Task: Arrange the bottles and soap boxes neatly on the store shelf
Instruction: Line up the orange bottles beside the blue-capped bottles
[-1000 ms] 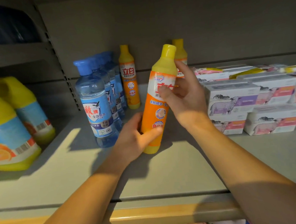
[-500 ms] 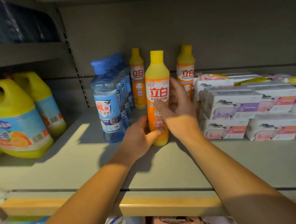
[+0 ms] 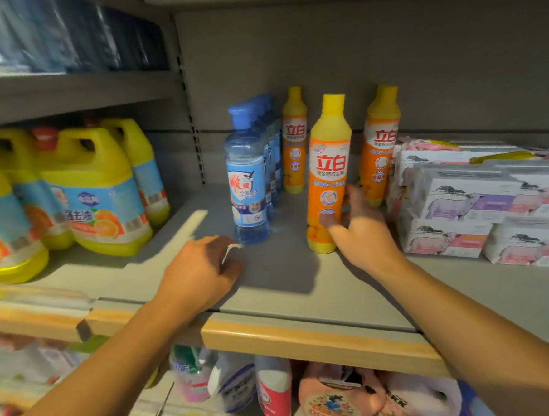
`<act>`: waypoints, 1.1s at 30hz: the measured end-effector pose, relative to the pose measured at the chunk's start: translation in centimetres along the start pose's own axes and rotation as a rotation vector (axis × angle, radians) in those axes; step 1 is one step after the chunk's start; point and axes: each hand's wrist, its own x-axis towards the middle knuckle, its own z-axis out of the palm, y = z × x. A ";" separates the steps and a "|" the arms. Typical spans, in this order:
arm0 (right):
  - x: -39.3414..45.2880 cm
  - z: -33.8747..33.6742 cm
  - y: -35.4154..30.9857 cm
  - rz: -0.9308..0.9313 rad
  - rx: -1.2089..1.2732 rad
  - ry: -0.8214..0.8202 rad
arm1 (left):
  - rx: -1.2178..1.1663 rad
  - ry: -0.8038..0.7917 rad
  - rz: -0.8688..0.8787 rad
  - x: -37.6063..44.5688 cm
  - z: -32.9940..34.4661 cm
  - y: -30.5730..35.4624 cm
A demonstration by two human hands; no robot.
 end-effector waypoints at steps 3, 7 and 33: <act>1.0 1.2 -0.5 0.040 -0.069 -0.011 | 0.158 -0.049 -0.067 1.8 -0.1 -2.0; 2.6 3.1 -0.6 0.123 -0.150 -0.043 | 0.238 -0.077 -0.115 4.6 0.8 -4.1; 13.3 10.0 3.0 0.067 -0.124 0.014 | 0.130 -0.109 -0.180 8.0 2.6 -6.9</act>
